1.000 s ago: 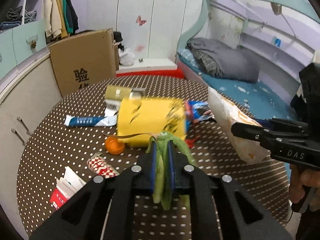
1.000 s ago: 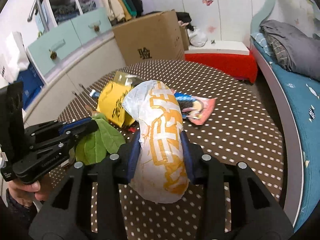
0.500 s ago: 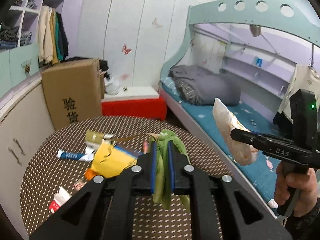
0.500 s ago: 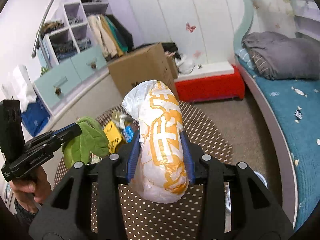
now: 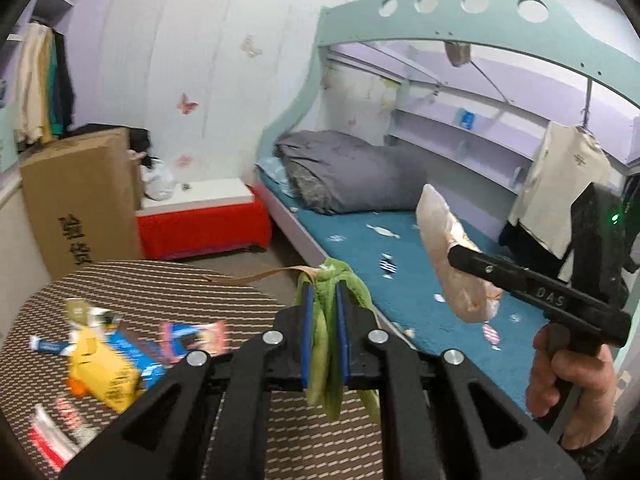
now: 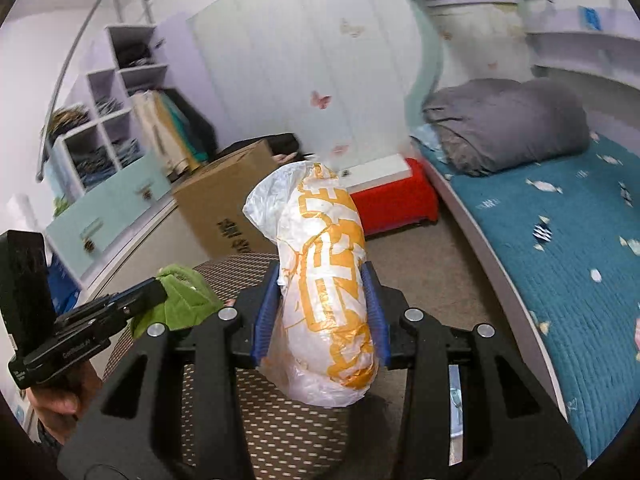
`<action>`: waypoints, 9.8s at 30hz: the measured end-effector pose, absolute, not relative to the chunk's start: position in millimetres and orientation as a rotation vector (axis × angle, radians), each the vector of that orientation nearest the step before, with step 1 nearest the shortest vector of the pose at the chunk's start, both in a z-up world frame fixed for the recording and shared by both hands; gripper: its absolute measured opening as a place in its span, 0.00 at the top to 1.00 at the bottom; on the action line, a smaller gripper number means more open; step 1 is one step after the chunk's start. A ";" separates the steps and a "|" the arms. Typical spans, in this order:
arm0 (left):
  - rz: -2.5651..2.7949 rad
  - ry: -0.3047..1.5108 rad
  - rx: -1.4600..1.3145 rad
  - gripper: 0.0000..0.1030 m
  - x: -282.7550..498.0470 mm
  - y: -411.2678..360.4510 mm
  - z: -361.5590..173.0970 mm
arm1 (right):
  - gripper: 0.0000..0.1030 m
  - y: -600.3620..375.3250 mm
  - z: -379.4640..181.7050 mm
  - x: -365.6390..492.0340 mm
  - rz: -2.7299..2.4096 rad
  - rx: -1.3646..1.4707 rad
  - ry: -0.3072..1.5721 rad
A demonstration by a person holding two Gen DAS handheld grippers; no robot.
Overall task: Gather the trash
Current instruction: 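Carry the bag and plant to the wastebasket and release both, then move both tools back over the table, then grasp the white-red carton with the left gripper while the right grasps the red-white sachet, then carry the carton and sachet to the wastebasket and open both grippers, then move both tools back over the table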
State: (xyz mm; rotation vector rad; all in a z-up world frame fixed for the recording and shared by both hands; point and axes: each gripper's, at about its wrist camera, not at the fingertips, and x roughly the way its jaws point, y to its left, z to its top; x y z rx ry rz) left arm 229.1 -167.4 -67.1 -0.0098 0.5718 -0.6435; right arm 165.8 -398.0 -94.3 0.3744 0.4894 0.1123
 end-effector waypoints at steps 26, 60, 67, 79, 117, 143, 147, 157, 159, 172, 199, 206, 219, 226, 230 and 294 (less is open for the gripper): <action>-0.739 1.010 0.257 0.90 308.9 -385.1 -218.3 | 0.61 -540.1 -274.7 219.1 -0.120 0.671 0.800; -0.581 0.785 0.211 0.08 267.2 -308.2 -167.1 | 0.06 -507.2 -245.5 182.7 -0.225 0.633 0.758; -0.552 0.690 0.184 0.07 246.2 -269.9 -130.4 | 0.06 -467.1 -193.1 182.3 -0.178 0.554 0.690; -0.428 0.601 0.107 0.07 224.9 -182.1 -101.8 | 0.06 -378.5 -128.4 180.8 -0.020 0.419 0.607; 0.179 0.804 -0.186 0.08 233.0 76.5 -203.5 | 0.06 -166.8 -175.9 214.1 0.345 0.213 0.789; 0.076 0.891 -0.117 0.31 223.0 145.1 -214.9 | 0.46 3.7 -213.2 274.3 0.656 -0.091 0.940; 0.060 0.887 -0.128 0.31 223.1 150.8 -214.8 | 0.69 20.6 -217.3 279.4 0.621 -0.192 0.910; -0.037 0.872 -0.169 0.32 216.4 150.1 -214.4 | 0.82 -8.0 -218.9 250.9 0.625 -0.151 0.893; -0.051 0.872 -0.171 0.32 213.3 145.9 -214.6 | 0.82 -21.9 -218.4 244.3 0.618 -0.120 0.894; -0.171 0.837 -0.167 0.33 197.4 92.7 -203.9 | 0.82 -112.4 -189.0 212.2 0.523 0.020 0.811; -0.447 0.595 -0.030 0.33 213.2 -91.7 -103.9 | 0.82 -317.6 -99.6 174.5 0.236 0.198 0.527; -0.542 0.573 -0.006 0.33 227.0 -161.8 -91.0 | 0.82 -400.5 -101.1 171.7 0.113 0.306 0.495; -0.647 0.686 0.048 0.33 257.6 -257.0 -130.3 | 0.82 -504.1 -250.9 230.1 -0.034 0.555 0.773; -0.658 0.782 0.133 0.33 280.7 -312.0 -167.7 | 0.28 -536.6 -353.8 261.6 -0.112 0.714 0.932; -0.653 0.854 0.201 0.33 295.1 -343.1 -192.4 | 0.28 -554.5 -357.1 234.3 -0.143 0.811 0.876; -0.172 0.574 0.025 0.05 230.5 -60.1 -100.6 | 0.06 -272.7 -124.4 231.4 0.273 0.276 0.647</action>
